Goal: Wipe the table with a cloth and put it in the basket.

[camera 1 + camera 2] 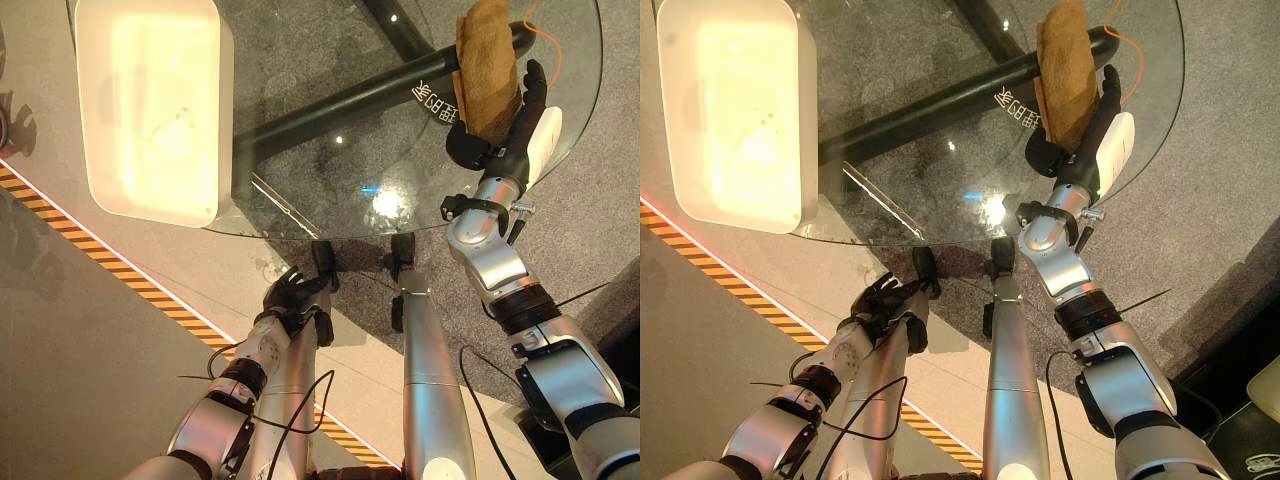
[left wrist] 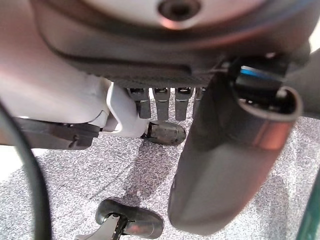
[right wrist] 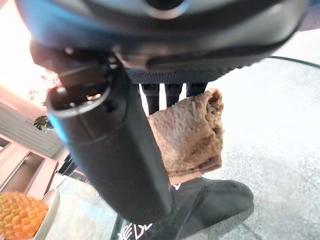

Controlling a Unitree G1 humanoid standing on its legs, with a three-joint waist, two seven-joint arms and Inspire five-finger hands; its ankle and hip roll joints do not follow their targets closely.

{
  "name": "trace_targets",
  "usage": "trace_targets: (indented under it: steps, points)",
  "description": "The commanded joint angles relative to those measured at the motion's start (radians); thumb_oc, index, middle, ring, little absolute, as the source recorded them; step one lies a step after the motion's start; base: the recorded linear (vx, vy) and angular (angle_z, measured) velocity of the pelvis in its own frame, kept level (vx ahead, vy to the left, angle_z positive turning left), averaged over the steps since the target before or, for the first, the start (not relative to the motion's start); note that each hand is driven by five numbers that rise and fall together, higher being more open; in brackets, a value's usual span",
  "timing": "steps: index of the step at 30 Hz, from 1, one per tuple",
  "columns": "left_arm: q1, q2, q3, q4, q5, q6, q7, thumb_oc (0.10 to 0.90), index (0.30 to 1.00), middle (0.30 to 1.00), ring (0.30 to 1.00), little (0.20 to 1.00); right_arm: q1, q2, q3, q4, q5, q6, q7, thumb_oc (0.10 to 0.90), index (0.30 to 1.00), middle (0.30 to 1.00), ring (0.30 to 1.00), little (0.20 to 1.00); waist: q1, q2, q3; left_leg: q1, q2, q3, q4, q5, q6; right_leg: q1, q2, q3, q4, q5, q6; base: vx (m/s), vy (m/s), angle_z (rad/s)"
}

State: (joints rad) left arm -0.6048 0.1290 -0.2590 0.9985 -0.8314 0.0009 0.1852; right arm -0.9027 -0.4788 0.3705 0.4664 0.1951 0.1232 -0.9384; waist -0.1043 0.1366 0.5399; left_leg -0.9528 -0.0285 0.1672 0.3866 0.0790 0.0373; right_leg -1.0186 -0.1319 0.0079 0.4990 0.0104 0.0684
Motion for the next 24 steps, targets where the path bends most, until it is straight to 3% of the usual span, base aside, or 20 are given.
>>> trace_targets:
  steps: [1, 7, 20, 23, 24]
  points:
    - [0.051, -0.012, 0.013, 0.044, -0.026, 0.049, 0.013, 0.800, 0.900, 0.900, 0.900, 0.900, -0.079, -0.066, 0.021, -0.039, 0.020, -0.001, -0.063, 0.800, 0.900, 0.900, 0.900, 0.900, -0.019, 0.045, -0.020, -0.076, 0.016, -0.125, 0.066, -0.062, -0.049, -0.076, -0.030, 0.046, 0.039, -0.033, 0.031, 0.04, 0.002, 0.07]
    - [0.019, -0.001, 0.008, 0.051, -0.038, 0.058, 0.010, 0.800, 0.900, 0.900, 0.900, 0.900, -0.127, -0.069, 0.042, 0.052, 0.111, 0.088, -0.109, 0.800, 0.900, 0.900, 0.900, 0.900, -0.010, 0.048, -0.020, -0.119, 0.010, -0.128, 0.092, -0.068, -0.049, -0.117, -0.024, 0.062, 0.054, -0.027, 0.035, 0.03, -0.001, 0.07]
    - [-0.035, 0.022, -0.009, 0.063, -0.065, 0.083, -0.003, 0.800, 0.900, 0.900, 0.900, 0.900, -0.246, -0.081, 0.084, 0.233, 0.190, 0.083, -0.048, 0.800, 0.900, 0.900, 0.900, 0.900, 0.012, 0.059, -0.020, -0.165, -0.015, -0.148, 0.110, -0.071, -0.053, -0.156, -0.002, 0.083, 0.053, -0.018, 0.045, 0.01, -0.001, 0.03]
    - [-0.042, 0.025, -0.006, 0.069, -0.063, 0.082, -0.007, 0.800, 0.900, 0.900, 0.900, 0.900, -0.261, -0.084, 0.087, 0.257, 0.210, 0.072, -0.009, 0.479, 0.625, 0.625, 0.625, 0.579, 0.014, 0.058, -0.020, -0.169, -0.018, -0.151, 0.112, -0.071, -0.056, -0.158, -0.001, 0.084, 0.052, -0.016, 0.048, 0.00, 0.000, 0.00]
    - [-0.047, 0.026, -0.005, 0.074, -0.063, 0.078, -0.010, 0.800, 0.900, 0.900, 0.900, 0.900, -0.269, -0.084, 0.091, 0.264, 0.209, 0.076, 0.003, 0.100, 0.300, 0.300, 0.300, 0.200, 0.015, 0.057, -0.020, -0.169, -0.019, -0.151, 0.112, -0.071, -0.056, -0.158, 0.001, 0.085, 0.051, -0.015, 0.048, 0.00, 0.000, 0.00]
